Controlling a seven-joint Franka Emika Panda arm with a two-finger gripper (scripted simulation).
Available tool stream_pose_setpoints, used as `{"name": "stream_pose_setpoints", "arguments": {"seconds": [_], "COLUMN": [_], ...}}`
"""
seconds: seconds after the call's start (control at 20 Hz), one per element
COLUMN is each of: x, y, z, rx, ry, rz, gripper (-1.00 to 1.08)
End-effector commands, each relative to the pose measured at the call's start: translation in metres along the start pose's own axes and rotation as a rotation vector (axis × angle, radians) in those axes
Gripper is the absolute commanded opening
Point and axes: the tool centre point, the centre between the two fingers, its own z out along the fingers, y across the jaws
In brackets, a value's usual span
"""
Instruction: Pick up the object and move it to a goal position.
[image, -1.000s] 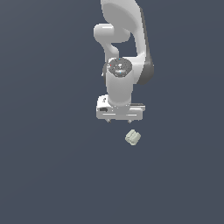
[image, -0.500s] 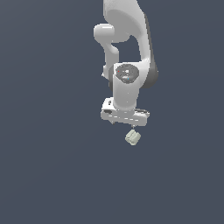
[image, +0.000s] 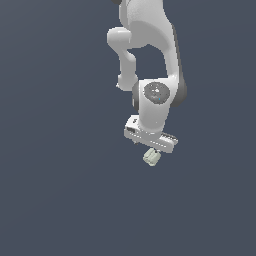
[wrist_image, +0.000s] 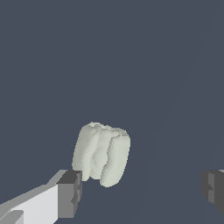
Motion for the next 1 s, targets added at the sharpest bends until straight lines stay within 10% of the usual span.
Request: {"name": "stream_pose_setpoints", "arguments": {"seconds": [0.0, 0.95], "x": [-0.001, -0.006], "y": [-0.007, -0.034], "z": [0.006, 0.026], "rx": [-0.003, -0.011], "ry": [0.004, 0.021], "rz": [0.055, 0.252], "gripper": [1.0, 1.0]}}
